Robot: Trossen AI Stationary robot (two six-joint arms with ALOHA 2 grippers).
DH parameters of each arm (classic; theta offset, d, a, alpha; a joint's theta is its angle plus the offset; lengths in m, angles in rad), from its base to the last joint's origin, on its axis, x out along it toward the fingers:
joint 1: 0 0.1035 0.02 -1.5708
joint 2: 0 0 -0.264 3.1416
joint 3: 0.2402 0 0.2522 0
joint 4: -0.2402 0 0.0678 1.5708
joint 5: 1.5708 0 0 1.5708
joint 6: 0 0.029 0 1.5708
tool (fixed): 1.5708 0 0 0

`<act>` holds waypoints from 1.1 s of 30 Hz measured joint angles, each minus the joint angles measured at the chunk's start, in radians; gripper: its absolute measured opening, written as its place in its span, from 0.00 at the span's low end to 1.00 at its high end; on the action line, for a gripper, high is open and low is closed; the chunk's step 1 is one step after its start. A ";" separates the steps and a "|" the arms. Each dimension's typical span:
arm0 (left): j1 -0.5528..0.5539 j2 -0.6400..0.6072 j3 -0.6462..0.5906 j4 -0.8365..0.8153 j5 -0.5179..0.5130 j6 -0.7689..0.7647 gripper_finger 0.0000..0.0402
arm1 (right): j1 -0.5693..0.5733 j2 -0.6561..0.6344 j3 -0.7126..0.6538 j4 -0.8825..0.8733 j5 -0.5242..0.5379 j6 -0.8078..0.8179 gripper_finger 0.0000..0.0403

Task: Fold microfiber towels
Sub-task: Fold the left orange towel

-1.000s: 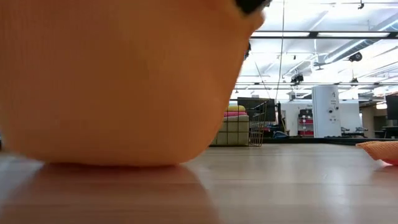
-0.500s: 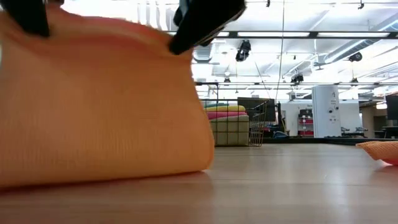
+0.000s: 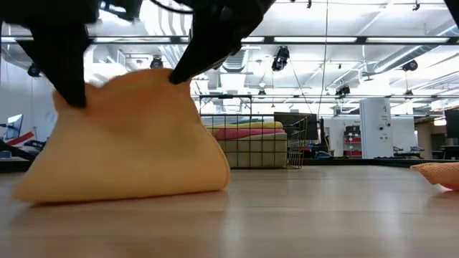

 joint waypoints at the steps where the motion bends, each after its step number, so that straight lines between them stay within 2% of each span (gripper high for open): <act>1: 0.011 0.000 -0.014 0.000 0.001 0.000 0.00 | -0.008 0.000 -0.008 0.012 -0.004 0.000 0.02; 14: 0.049 -0.011 -0.095 0.000 0.039 0.001 0.00 | -0.074 0.105 -0.042 0.142 0.001 -0.035 0.02; 22: 0.092 -0.011 -0.146 0.003 0.044 0.051 0.01 | -0.105 0.106 -0.042 0.183 0.002 -0.044 0.02; 27: 0.111 -0.011 -0.144 0.005 0.061 0.061 0.11 | -0.118 0.106 -0.042 0.193 0.005 -0.040 0.04; 33: 0.127 -0.012 -0.141 0.003 0.063 0.061 0.28 | -0.124 0.106 -0.039 0.205 0.005 -0.053 0.17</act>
